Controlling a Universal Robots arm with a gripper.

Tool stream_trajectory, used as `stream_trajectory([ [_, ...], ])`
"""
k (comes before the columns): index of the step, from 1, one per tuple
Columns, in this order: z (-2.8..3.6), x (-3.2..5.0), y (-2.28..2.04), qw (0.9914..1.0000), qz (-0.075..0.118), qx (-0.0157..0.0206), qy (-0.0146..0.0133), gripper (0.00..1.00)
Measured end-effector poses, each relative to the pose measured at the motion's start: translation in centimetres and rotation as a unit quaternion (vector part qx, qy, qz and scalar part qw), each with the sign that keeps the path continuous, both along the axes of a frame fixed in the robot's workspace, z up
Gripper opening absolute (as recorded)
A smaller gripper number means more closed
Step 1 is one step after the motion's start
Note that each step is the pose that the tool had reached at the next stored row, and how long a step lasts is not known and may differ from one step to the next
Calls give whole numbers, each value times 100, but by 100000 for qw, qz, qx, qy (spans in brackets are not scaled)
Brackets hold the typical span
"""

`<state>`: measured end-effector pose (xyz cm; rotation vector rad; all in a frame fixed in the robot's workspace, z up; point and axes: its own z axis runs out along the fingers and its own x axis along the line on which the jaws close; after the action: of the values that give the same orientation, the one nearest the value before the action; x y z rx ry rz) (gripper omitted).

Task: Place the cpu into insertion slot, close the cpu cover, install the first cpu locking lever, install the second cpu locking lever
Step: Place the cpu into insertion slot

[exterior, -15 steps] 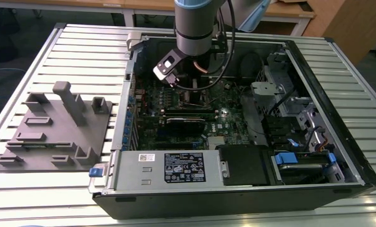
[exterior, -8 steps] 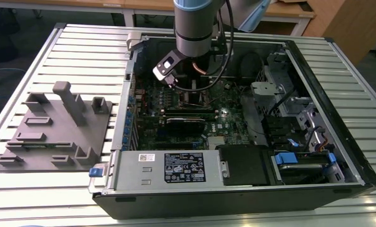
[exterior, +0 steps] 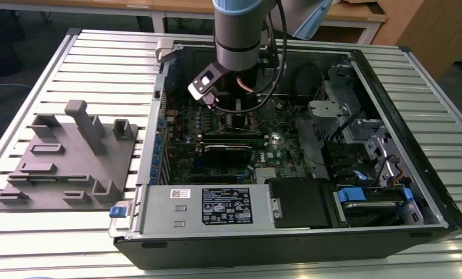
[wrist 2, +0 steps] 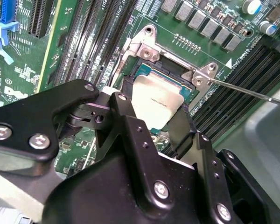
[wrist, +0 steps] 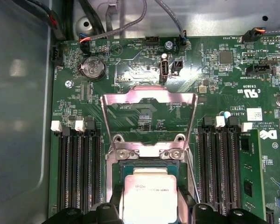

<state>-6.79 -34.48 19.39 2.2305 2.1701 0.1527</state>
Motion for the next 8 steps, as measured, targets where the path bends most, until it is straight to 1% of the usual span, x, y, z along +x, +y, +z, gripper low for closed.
stream_trajectory([
  [4, -2, 0, 2, 99998, 675, 3, 0, 54],
  [8, -7, 0, 2, 99997, 757, 17, -14, 54],
])
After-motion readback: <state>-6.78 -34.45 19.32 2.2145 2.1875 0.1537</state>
